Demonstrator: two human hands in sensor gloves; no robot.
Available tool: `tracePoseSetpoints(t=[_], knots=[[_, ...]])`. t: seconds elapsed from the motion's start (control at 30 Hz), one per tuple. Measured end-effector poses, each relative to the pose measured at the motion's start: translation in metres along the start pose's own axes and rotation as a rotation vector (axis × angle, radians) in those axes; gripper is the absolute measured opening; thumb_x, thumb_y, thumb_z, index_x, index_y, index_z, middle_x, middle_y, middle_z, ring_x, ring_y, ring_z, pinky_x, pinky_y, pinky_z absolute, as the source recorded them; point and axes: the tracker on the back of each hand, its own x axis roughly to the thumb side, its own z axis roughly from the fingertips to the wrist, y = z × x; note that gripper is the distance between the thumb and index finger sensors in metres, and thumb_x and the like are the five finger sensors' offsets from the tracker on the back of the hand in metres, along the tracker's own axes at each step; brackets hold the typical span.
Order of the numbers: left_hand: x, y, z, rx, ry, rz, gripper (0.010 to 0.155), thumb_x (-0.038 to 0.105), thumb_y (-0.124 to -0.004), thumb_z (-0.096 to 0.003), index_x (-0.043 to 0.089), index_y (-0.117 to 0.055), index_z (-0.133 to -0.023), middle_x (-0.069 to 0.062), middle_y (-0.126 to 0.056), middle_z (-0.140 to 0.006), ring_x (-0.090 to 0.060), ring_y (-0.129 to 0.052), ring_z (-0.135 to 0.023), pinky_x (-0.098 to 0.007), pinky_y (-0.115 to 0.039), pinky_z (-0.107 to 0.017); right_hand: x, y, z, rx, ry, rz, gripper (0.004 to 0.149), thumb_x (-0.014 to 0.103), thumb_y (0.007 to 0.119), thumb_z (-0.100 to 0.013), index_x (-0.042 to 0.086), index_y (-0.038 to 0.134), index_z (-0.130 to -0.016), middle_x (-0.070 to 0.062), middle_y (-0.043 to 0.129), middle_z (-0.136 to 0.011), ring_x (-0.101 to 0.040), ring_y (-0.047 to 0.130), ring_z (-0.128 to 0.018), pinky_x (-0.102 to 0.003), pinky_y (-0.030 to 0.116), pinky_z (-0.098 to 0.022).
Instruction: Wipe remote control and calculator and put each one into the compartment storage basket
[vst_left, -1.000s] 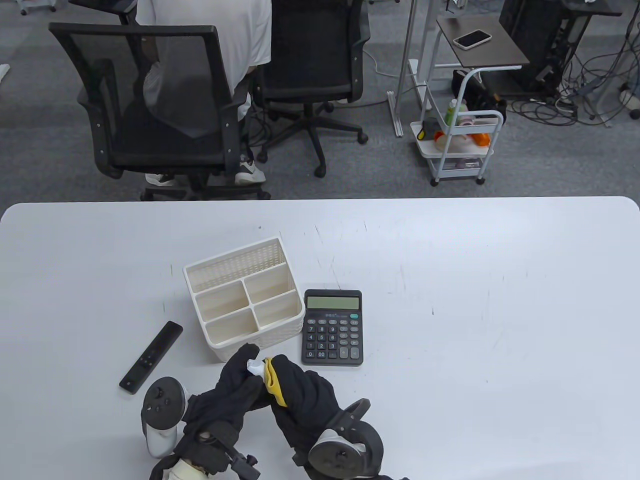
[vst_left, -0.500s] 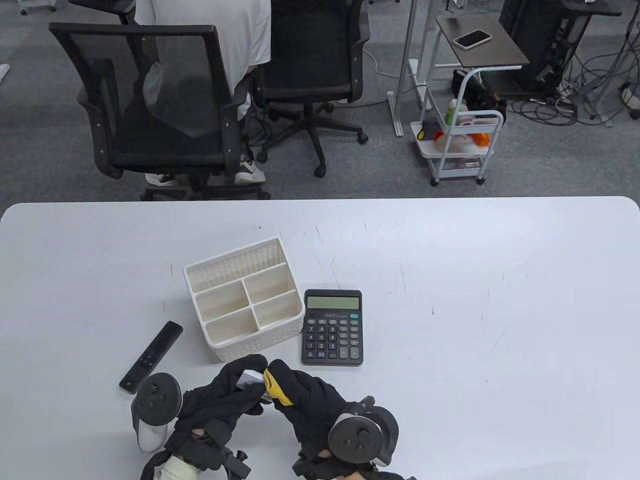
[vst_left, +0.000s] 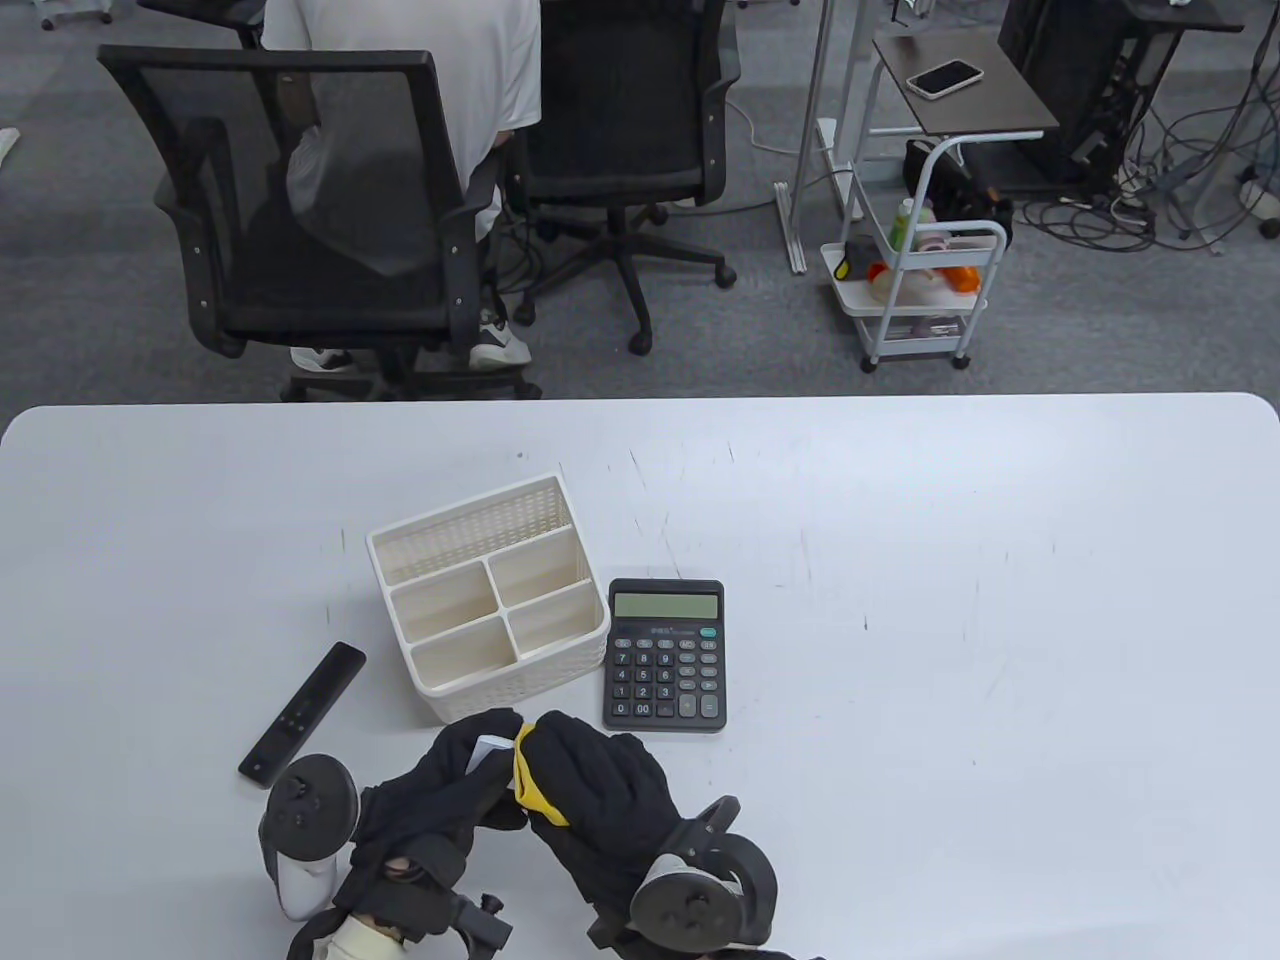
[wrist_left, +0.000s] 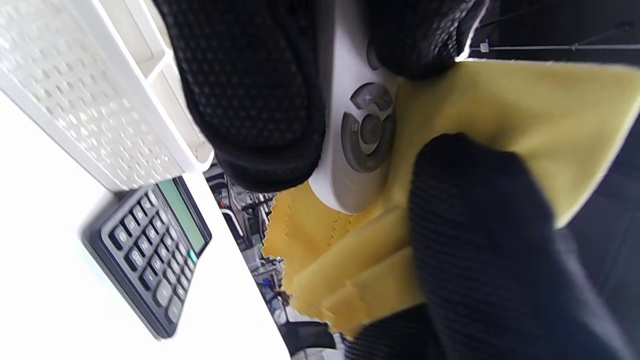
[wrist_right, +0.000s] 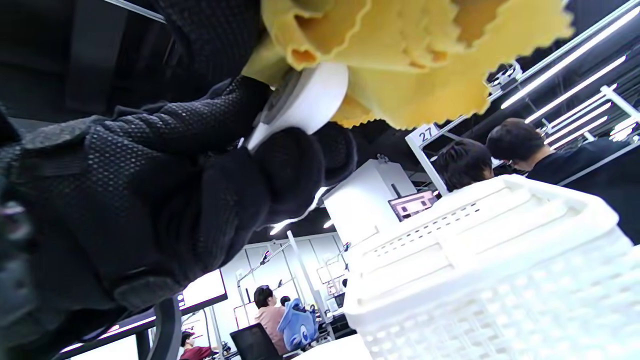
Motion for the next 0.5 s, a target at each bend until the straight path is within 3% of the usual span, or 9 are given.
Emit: tracePoseSetpoints(t=[0.23,0.33,0.5], knots=[[-0.004,0.009,0.003,0.109,0.019,0.041,0.045,0.038,-0.074,-0.0555,0.032,-0.066,-0.099,-0.013,-0.092,-0.086,-0.025,-0.111,-0.057,-0.025,-0.101,-0.037,0.001,-0.001,0.003,0.001,-0.047,0.067,0.049,0.027,0.075,-0.057,0.006,0.073,-0.102,-0.023,0.075,-0.104,-0.042,0.083,-0.086,-0.067,0.065,-0.059],[-0.004,0.011,0.005,0.075,0.025,0.054,0.042,0.038,-0.075,-0.056,0.033,-0.069,-0.097,-0.013,-0.093,-0.086,-0.026,-0.111,-0.057,-0.025,-0.101,-0.037,0.004,0.002,0.003,0.008,-0.085,0.046,0.05,0.027,0.074,-0.057,0.007,0.071,-0.103,-0.022,0.07,-0.107,-0.044,0.078,-0.09,-0.068,0.063,-0.06],[-0.003,0.003,0.004,0.021,0.036,0.065,0.041,0.04,-0.071,-0.0579,0.024,-0.071,-0.096,-0.013,-0.099,-0.08,-0.023,-0.115,-0.048,-0.024,-0.102,-0.03,0.006,0.009,0.002,0.034,-0.118,0.054,0.054,0.027,0.073,-0.058,0.007,0.063,-0.106,-0.022,0.063,-0.111,-0.043,0.075,-0.092,-0.067,0.063,-0.06]])
